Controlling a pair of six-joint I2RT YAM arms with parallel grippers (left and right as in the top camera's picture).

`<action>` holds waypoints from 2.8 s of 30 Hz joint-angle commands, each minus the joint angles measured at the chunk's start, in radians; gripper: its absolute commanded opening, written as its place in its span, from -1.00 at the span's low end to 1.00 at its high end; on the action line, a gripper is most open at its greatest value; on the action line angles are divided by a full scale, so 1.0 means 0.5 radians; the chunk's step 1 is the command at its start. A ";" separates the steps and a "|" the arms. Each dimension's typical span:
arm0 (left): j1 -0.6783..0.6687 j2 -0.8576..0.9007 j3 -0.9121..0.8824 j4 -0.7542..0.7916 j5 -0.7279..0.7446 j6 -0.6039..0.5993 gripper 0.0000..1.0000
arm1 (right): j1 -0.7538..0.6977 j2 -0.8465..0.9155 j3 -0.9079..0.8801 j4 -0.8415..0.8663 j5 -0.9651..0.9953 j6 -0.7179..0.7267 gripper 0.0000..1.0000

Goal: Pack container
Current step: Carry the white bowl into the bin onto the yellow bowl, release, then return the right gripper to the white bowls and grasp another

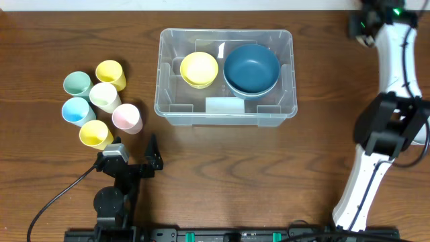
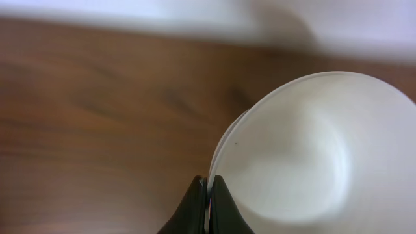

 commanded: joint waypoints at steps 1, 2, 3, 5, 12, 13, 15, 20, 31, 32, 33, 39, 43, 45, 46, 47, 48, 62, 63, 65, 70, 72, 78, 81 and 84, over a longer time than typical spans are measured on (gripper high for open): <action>-0.002 -0.012 -0.046 -0.049 0.022 0.002 0.96 | 0.238 -0.464 0.125 0.001 -0.047 -0.003 -0.97; -0.002 -0.012 -0.046 -0.049 0.022 0.002 0.96 | 0.327 -0.529 0.125 -0.002 -0.046 -0.020 -0.97; -0.002 -0.012 -0.046 -0.049 0.022 0.003 0.96 | 0.408 -0.580 0.125 -0.009 -0.046 -0.026 -0.97; -0.002 -0.012 -0.046 -0.049 0.022 0.002 0.96 | 0.580 -0.649 0.125 -0.016 -0.046 -0.027 -0.97; -0.002 -0.012 -0.046 -0.049 0.022 0.003 0.96 | 1.108 -0.585 0.105 -0.174 -0.048 -0.025 -0.98; -0.002 -0.012 -0.046 -0.049 0.022 0.003 0.96 | 1.168 -0.549 0.102 -0.204 -0.047 -0.025 -0.97; -0.002 -0.012 -0.046 -0.049 0.022 0.002 0.96 | 1.263 -0.474 0.102 -0.253 -0.057 -0.024 -0.97; -0.002 -0.012 -0.046 -0.049 0.022 0.003 0.96 | 1.452 -0.254 0.102 -0.317 -0.092 -0.024 -0.98; -0.002 -0.012 -0.046 -0.049 0.022 0.003 0.96 | 1.659 0.080 0.102 -0.220 -0.109 -0.007 -0.97; -0.002 -0.012 -0.046 -0.049 0.022 0.003 0.96 | 1.665 0.110 0.102 -0.217 -0.108 0.001 -0.97; -0.002 -0.012 -0.046 -0.049 0.022 0.002 0.96 | 1.666 0.131 0.102 -0.217 -0.108 0.008 -0.98; -0.002 -0.012 -0.046 -0.049 0.022 0.002 0.96 | 1.662 0.216 0.102 -0.237 -0.105 0.021 -0.97; -0.002 -0.012 -0.046 -0.049 0.022 0.002 0.96 | 1.649 0.246 0.102 -0.243 -0.105 0.021 -0.97; -0.002 -0.012 -0.046 -0.049 0.022 0.002 0.96 | 1.638 0.263 0.102 -0.243 -0.105 0.021 -0.97; -0.002 -0.012 -0.046 -0.049 0.022 0.003 0.96 | 1.630 0.275 0.102 -0.246 -0.105 0.026 -0.98; -0.002 -0.012 -0.046 -0.049 0.022 0.003 0.96 | 1.624 0.280 0.102 -0.252 -0.104 0.035 -0.97; -0.002 -0.012 -0.046 -0.049 0.022 0.002 0.96 | 1.615 0.297 0.102 -0.254 -0.105 0.035 -0.97; -0.002 -0.012 -0.046 -0.049 0.022 0.003 0.96 | 1.566 0.147 0.376 -0.352 -0.083 0.165 0.56; -0.002 -0.012 -0.046 -0.049 0.022 0.003 0.96 | 1.553 0.098 0.449 -0.397 -0.069 0.191 0.60; -0.002 -0.012 -0.046 -0.049 0.022 0.003 0.96 | 1.509 -0.005 0.571 -0.490 0.037 0.282 0.69; -0.002 -0.012 -0.046 -0.049 0.022 0.002 0.96 | 1.242 -0.275 0.671 -0.851 0.328 0.594 0.82; -0.002 -0.012 -0.046 -0.049 0.022 0.003 0.96 | 1.061 -0.346 0.671 -1.081 0.533 0.907 0.98; -0.002 -0.012 -0.046 -0.049 0.022 0.003 0.96 | 0.417 -0.377 0.650 -1.650 0.626 1.374 0.98; -0.002 -0.012 -0.046 -0.049 0.022 0.002 0.96 | 0.068 -0.377 0.568 -1.774 0.652 1.445 0.99; -0.002 -0.012 -0.046 -0.049 0.022 0.003 0.96 | -0.211 -0.377 0.423 -1.774 0.581 1.442 0.98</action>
